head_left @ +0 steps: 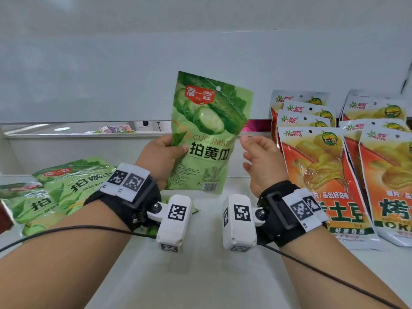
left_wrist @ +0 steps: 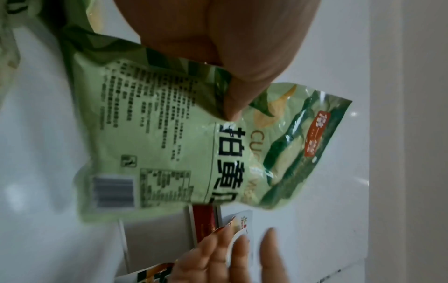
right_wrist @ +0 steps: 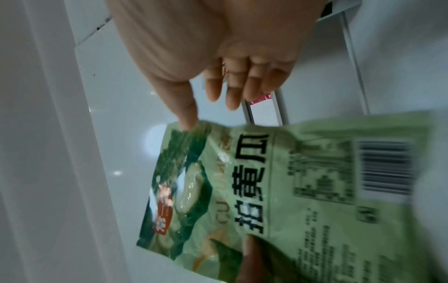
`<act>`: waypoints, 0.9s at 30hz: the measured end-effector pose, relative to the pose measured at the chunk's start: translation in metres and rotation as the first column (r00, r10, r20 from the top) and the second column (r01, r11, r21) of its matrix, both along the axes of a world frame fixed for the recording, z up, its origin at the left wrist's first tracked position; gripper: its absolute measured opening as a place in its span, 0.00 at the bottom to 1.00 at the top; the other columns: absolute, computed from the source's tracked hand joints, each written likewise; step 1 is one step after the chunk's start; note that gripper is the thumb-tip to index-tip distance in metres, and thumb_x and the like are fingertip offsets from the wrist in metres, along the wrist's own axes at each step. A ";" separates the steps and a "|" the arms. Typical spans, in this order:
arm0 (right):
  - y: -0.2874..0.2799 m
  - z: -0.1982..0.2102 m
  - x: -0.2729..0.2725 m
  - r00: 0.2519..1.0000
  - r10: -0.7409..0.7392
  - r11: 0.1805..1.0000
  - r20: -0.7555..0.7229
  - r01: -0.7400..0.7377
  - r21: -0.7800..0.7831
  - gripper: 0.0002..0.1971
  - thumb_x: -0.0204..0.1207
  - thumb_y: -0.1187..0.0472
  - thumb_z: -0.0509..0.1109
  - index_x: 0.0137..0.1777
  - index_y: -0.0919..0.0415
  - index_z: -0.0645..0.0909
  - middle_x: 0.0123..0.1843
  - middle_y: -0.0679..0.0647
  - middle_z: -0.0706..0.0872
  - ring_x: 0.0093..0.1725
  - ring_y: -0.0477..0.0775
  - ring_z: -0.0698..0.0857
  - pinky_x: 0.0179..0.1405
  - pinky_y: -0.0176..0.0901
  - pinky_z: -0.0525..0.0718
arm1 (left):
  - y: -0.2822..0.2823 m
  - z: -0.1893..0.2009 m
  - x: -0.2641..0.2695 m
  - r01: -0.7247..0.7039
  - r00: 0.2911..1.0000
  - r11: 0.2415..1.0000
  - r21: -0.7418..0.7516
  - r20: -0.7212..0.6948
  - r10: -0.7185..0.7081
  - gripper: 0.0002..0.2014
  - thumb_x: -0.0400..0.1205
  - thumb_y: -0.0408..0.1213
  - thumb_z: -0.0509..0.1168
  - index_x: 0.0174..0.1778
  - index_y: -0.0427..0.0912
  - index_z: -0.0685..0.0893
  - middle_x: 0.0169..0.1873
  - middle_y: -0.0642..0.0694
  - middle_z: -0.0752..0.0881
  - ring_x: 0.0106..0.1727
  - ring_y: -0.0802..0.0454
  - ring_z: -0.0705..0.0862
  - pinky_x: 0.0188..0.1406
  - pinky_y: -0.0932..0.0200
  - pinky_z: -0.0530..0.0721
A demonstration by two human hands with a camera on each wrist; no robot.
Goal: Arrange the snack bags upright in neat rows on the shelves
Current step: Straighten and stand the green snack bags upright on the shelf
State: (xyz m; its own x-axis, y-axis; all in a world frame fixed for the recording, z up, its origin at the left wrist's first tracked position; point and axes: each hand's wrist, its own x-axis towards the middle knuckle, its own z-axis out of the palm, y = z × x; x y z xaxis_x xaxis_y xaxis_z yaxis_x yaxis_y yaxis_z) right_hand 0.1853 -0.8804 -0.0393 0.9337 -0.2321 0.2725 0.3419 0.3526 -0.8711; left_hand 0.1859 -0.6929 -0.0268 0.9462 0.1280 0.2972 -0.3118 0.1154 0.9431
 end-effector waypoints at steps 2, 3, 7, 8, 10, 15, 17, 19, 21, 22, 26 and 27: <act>0.000 -0.005 0.001 0.997 -0.020 0.988 -0.076 0.008 -0.155 0.09 0.73 0.59 0.74 0.40 0.53 0.74 0.43 0.49 0.78 0.43 0.49 0.76 0.46 0.42 0.75 | 0.000 0.004 -0.004 -0.012 1.000 0.996 -0.087 -0.024 0.010 0.10 0.84 0.29 0.62 0.49 0.46 0.87 0.36 0.45 0.92 0.35 0.49 0.91 0.30 0.54 0.88; 0.006 -0.006 0.000 0.994 0.040 0.967 -0.101 -0.064 -0.245 0.08 0.73 0.57 0.74 0.41 0.53 0.75 0.43 0.49 0.79 0.44 0.49 0.77 0.45 0.42 0.76 | 0.002 0.007 -0.007 0.003 0.999 0.993 -0.121 -0.034 -0.007 0.09 0.85 0.31 0.61 0.49 0.45 0.86 0.37 0.44 0.92 0.37 0.48 0.91 0.30 0.53 0.88; 0.025 -0.015 -0.009 0.950 0.277 0.843 -0.147 -0.313 -0.438 0.25 0.67 0.51 0.77 0.63 0.52 0.74 0.58 0.46 0.81 0.53 0.43 0.81 0.44 0.39 0.77 | -0.006 0.007 -0.021 0.125 0.990 0.991 -0.045 -0.060 -0.128 0.10 0.86 0.41 0.59 0.53 0.45 0.86 0.44 0.45 0.92 0.45 0.47 0.91 0.38 0.52 0.89; 0.029 -0.017 -0.010 0.943 0.304 0.825 -0.137 -0.332 -0.458 0.32 0.64 0.49 0.79 0.67 0.52 0.71 0.60 0.45 0.80 0.56 0.43 0.81 0.47 0.40 0.78 | -0.007 0.006 -0.024 0.166 0.983 0.986 0.004 -0.078 -0.165 0.11 0.85 0.46 0.60 0.56 0.48 0.86 0.48 0.46 0.91 0.48 0.48 0.90 0.42 0.52 0.89; 0.036 -0.019 -0.011 0.932 0.342 0.807 -0.118 -0.355 -0.471 0.35 0.61 0.54 0.82 0.67 0.52 0.70 0.60 0.48 0.82 0.57 0.48 0.84 0.53 0.44 0.82 | -0.008 0.004 -0.029 0.254 0.959 0.967 0.034 -0.136 -0.247 0.18 0.79 0.59 0.61 0.59 0.56 0.85 0.59 0.44 0.86 0.58 0.46 0.87 0.50 0.49 0.88; 0.047 -0.021 -0.007 0.974 0.228 0.837 -0.002 -0.197 -0.510 0.20 0.70 0.76 0.67 0.49 0.47 0.79 0.48 0.53 0.89 0.50 0.56 0.88 0.50 0.53 0.87 | 0.005 0.009 -0.038 0.204 0.967 0.978 0.046 -0.169 -0.193 0.24 0.73 0.66 0.58 0.52 0.56 0.87 0.56 0.48 0.85 0.55 0.51 0.84 0.48 0.55 0.81; 0.049 -0.021 -0.004 0.974 0.227 0.855 -0.006 -0.202 -0.477 0.19 0.71 0.78 0.66 0.46 0.49 0.80 0.44 0.47 0.90 0.47 0.47 0.88 0.45 0.42 0.84 | 0.020 0.012 -0.037 0.039 0.985 0.997 0.060 -0.171 -0.028 0.14 0.81 0.56 0.61 0.47 0.52 0.86 0.49 0.48 0.85 0.48 0.54 0.83 0.44 0.58 0.80; 0.052 -0.020 -0.001 0.973 0.228 0.867 -0.027 -0.215 -0.450 0.19 0.72 0.77 0.67 0.46 0.50 0.80 0.40 0.42 0.91 0.45 0.43 0.88 0.42 0.38 0.82 | 0.041 0.013 -0.033 -0.122 0.972 0.990 0.078 -0.191 0.135 0.08 0.82 0.46 0.65 0.48 0.47 0.84 0.45 0.46 0.82 0.44 0.52 0.80 0.41 0.59 0.78; 0.055 -0.017 0.002 0.977 0.210 0.881 -0.035 -0.204 -0.427 0.18 0.73 0.77 0.66 0.48 0.50 0.80 0.42 0.43 0.90 0.47 0.46 0.88 0.45 0.42 0.83 | 0.062 0.015 -0.031 -0.220 0.946 0.972 0.084 -0.227 0.233 0.11 0.82 0.40 0.66 0.57 0.40 0.83 0.40 0.46 0.79 0.41 0.51 0.77 0.39 0.57 0.77; 0.057 -0.015 0.003 0.980 0.197 0.888 -0.042 -0.196 -0.416 0.18 0.74 0.77 0.66 0.50 0.52 0.80 0.45 0.45 0.90 0.49 0.49 0.88 0.49 0.46 0.83 | 0.073 0.016 -0.031 -0.264 0.927 0.962 0.070 -0.256 0.273 0.13 0.82 0.39 0.66 0.60 0.38 0.82 0.38 0.45 0.77 0.40 0.50 0.76 0.39 0.56 0.77; 0.066 -0.007 0.010 0.984 0.171 0.897 -0.050 -0.177 -0.404 0.15 0.74 0.77 0.66 0.52 0.55 0.78 0.50 0.52 0.87 0.53 0.56 0.86 0.56 0.51 0.81 | 0.105 0.022 -0.033 -0.355 0.856 0.935 0.026 -0.394 0.336 0.18 0.81 0.39 0.66 0.66 0.37 0.77 0.52 0.35 0.80 0.50 0.39 0.82 0.40 0.49 0.82; 0.068 -0.005 0.013 0.986 0.158 0.898 -0.054 -0.166 -0.407 0.15 0.74 0.76 0.67 0.54 0.57 0.78 0.51 0.53 0.87 0.53 0.56 0.85 0.56 0.50 0.81 | 0.109 0.023 -0.033 -0.344 0.853 0.938 0.041 -0.405 0.331 0.19 0.83 0.38 0.64 0.69 0.37 0.76 0.58 0.33 0.79 0.51 0.37 0.83 0.38 0.49 0.83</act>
